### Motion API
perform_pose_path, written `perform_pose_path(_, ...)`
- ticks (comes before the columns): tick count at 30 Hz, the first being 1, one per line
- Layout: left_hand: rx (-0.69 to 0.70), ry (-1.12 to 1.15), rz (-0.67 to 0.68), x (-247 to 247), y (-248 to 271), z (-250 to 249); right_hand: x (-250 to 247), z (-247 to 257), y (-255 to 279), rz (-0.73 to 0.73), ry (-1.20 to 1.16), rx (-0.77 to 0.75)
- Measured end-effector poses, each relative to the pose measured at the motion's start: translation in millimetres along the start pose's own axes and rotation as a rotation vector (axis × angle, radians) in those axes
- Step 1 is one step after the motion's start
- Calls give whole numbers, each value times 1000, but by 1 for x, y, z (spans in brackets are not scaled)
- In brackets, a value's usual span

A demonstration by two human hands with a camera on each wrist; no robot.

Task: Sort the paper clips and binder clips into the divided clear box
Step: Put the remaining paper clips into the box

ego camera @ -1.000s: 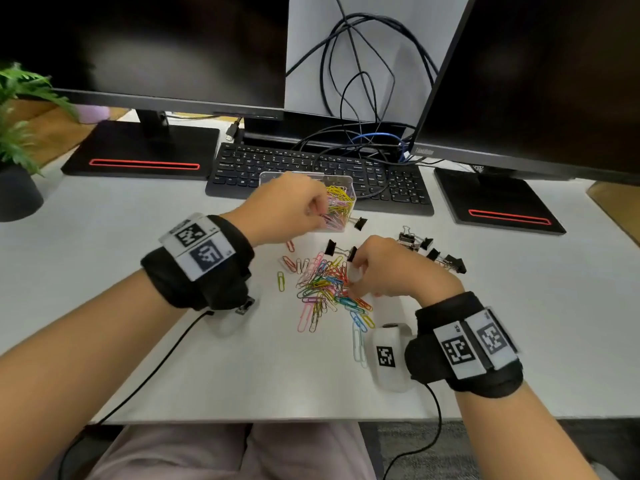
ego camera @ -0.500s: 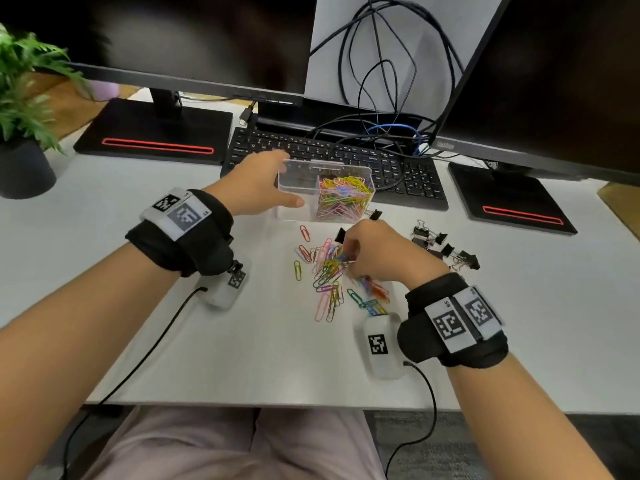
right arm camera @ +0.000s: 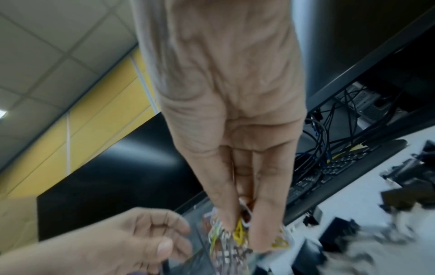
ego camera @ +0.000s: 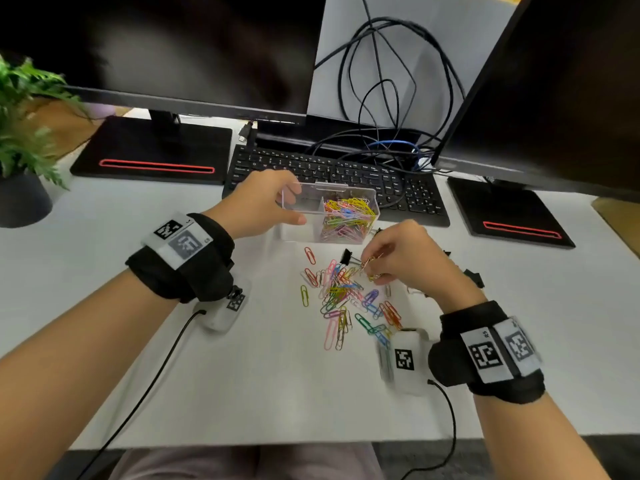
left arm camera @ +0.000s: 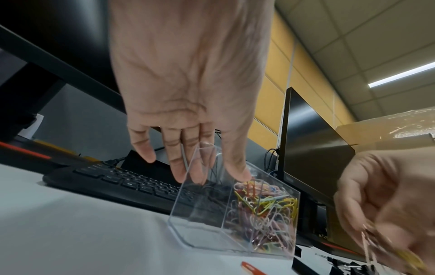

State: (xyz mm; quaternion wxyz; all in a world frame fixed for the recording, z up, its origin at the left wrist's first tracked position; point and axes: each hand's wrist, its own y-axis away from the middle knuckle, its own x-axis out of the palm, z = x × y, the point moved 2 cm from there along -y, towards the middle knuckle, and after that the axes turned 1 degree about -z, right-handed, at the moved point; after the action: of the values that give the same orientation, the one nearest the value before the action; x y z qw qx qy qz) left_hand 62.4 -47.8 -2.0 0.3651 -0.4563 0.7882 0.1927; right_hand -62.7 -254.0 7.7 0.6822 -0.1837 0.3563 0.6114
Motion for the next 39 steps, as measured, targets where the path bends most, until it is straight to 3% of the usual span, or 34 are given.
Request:
perform_pose_path(10,-7,2,33,1,-6,8,-41,38,-31,-191,-322,-66)
perform_pose_path(22,10,-1,35,2,-6,7,-19,43,-63,-275,98,-118)
perform_pose_path(32,11,-9,34,2,-5,5,-37,25,-45,-392,-122,-169)
perform_pose_path(35,3,-1,40,1,-4,4,-29,25,-27,-303,-79,-115)
perform_pose_path(39,11,-2,37,0,-3,2,9,19,-6,31,197,-78)
